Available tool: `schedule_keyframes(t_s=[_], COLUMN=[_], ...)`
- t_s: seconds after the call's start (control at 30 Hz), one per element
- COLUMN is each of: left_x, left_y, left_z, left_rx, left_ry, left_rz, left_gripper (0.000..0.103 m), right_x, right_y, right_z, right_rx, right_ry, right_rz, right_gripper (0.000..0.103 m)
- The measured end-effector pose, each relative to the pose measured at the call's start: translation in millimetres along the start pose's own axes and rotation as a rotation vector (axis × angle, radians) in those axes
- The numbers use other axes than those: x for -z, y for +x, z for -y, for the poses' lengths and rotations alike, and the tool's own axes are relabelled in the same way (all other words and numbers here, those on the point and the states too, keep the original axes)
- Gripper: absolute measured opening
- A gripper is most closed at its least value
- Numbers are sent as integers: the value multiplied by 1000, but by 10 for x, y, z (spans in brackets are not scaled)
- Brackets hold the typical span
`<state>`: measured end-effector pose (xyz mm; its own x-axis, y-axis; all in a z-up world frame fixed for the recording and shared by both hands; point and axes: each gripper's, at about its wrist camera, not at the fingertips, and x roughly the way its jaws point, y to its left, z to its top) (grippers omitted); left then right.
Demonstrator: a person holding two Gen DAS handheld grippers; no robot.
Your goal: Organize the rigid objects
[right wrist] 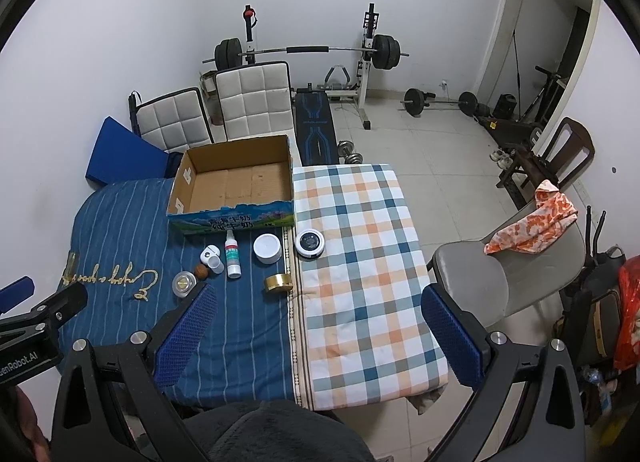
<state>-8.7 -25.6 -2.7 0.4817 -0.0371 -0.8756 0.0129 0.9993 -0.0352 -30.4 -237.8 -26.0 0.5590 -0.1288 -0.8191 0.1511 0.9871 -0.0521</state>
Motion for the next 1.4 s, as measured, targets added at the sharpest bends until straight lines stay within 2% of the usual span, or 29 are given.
schedule_keyframes(t_s=[1.4], left_x=[-24], left_y=[9], left_z=[21], left_rx=[-5], left_ry=[4], left_rz=[1], left_gripper=[103], right_x=[-57], right_y=[32], right_z=[-13], right_rx=[-10], right_ry=[-1], right_rz=[4], right_gripper=[103])
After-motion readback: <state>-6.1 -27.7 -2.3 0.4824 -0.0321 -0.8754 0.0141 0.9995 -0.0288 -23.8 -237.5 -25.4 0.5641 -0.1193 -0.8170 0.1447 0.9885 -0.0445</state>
